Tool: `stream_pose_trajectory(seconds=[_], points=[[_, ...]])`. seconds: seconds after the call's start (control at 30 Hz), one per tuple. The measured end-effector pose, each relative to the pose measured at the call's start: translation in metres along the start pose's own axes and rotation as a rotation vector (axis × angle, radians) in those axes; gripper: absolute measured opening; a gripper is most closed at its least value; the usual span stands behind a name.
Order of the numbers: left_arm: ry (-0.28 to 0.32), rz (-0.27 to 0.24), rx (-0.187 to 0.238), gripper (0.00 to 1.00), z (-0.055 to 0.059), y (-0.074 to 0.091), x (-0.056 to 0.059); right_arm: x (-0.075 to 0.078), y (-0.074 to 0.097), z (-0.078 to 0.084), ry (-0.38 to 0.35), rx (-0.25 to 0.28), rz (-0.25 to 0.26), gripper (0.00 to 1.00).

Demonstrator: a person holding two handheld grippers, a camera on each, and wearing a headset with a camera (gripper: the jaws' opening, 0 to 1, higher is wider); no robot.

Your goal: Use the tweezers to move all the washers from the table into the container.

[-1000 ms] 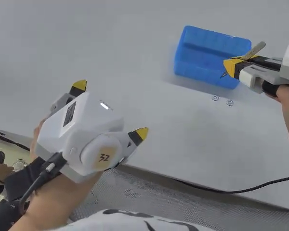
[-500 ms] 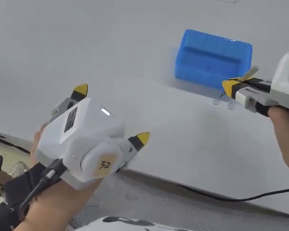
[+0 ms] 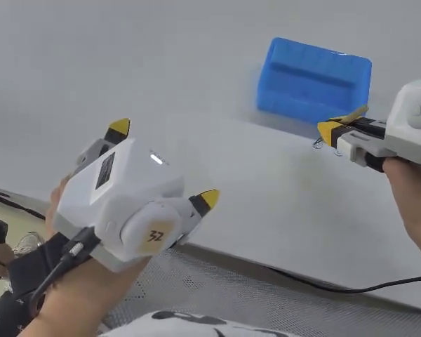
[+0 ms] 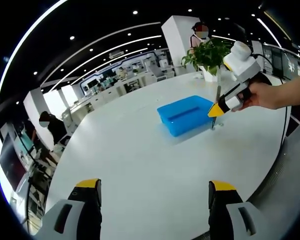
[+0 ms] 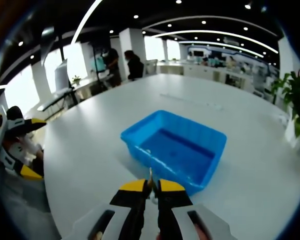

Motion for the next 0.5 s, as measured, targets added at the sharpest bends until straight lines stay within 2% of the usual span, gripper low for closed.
stream_pose_trajectory(seconds=[0.13,0.5], points=[[0.0,-0.002,-0.003,0.9,0.0004,-0.0003,-0.0001,-0.0004,-0.0024,0.0032,0.021,-0.034,0.005,0.05],[-0.006,-0.001,-0.01,0.9,0.0009,-0.0008,0.0001,-0.0003,-0.0037,0.0018,0.009,-0.032,0.012,0.04]])
Point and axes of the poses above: the centre of the closed fingertips' face, and the gripper's own axes: y roughly backward along the fingers, x roughly to its right, z roughly out of its underside, the point moved 10 cm from there along y, roughly backward along the fingers, and after that the axes turned 4 degrees about y, right-handed, at the moved point
